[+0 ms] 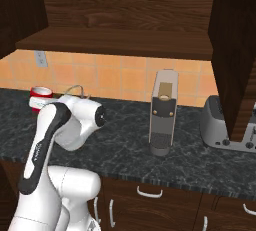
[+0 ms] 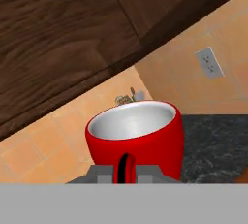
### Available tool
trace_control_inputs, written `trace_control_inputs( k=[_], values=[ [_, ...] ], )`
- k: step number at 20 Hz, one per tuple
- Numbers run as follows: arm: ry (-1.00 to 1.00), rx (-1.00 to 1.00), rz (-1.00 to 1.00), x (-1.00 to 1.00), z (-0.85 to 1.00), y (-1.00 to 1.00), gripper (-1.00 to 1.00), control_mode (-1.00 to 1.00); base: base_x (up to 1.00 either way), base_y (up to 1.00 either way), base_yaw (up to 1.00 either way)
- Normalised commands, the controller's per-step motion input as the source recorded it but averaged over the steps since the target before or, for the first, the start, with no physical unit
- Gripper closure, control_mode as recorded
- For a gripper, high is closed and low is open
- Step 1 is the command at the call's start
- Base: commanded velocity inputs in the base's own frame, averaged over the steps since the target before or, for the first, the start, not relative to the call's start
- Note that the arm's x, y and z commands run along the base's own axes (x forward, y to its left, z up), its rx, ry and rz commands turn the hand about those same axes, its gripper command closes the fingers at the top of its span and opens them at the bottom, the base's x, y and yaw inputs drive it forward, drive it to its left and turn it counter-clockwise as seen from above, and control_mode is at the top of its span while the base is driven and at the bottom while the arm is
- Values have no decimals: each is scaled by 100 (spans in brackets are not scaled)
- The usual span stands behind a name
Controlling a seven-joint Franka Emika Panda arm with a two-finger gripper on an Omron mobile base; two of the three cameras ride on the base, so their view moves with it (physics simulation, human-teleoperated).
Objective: Pick the kettle from the counter and place it on the tray. Then pick the mug from the cabinet and place it on the tray. Then close the cabinet doors.
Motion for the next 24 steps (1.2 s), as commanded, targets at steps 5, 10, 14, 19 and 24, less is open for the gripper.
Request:
trace_control_inputs(
  k=[5,10,14,19,24],
  values=[
    [9,1,52,86,-86,21,100,-100,0,0,0],
    [-25,0,23,49,-81,40,100,-100,0,0,0],
    [-42,0,3,38,-52,4,100,-100,0,0,0],
    [-35,0,0,30,-33,-1,100,-100,0,0,0],
    [-12,-5,0,34,-29,4,100,-100,0,0,0]
  ],
)
